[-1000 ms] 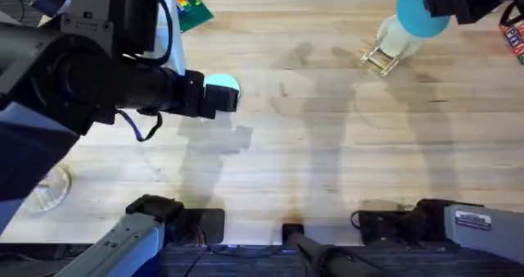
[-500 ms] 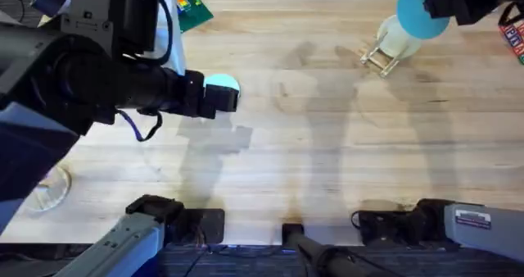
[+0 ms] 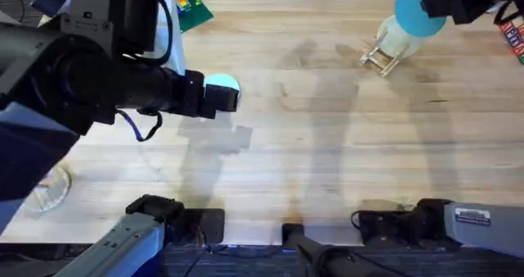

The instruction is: Pick up the plates from the table one by one and place each into a slot on the dish rack.

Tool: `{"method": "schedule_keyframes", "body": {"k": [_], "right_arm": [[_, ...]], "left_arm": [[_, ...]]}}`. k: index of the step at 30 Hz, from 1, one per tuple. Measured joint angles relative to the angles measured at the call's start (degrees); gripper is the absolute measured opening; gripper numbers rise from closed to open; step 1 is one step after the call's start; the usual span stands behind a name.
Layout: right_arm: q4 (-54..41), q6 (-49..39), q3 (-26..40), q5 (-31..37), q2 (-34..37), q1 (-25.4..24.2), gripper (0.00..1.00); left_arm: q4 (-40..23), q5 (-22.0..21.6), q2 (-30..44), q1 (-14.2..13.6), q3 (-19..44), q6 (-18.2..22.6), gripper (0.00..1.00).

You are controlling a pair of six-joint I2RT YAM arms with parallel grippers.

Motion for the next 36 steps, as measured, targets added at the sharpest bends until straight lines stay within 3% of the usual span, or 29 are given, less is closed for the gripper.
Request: {"method": "schedule_keyframes", "body": {"k": [36], "right_arm": [[1.19,-4.27,0.00,-1.07,2.93,-1.33,0.028]], "left_arm": [[0.00,0.00,0.00,0.00,0.00,0.00,0.993]]}}
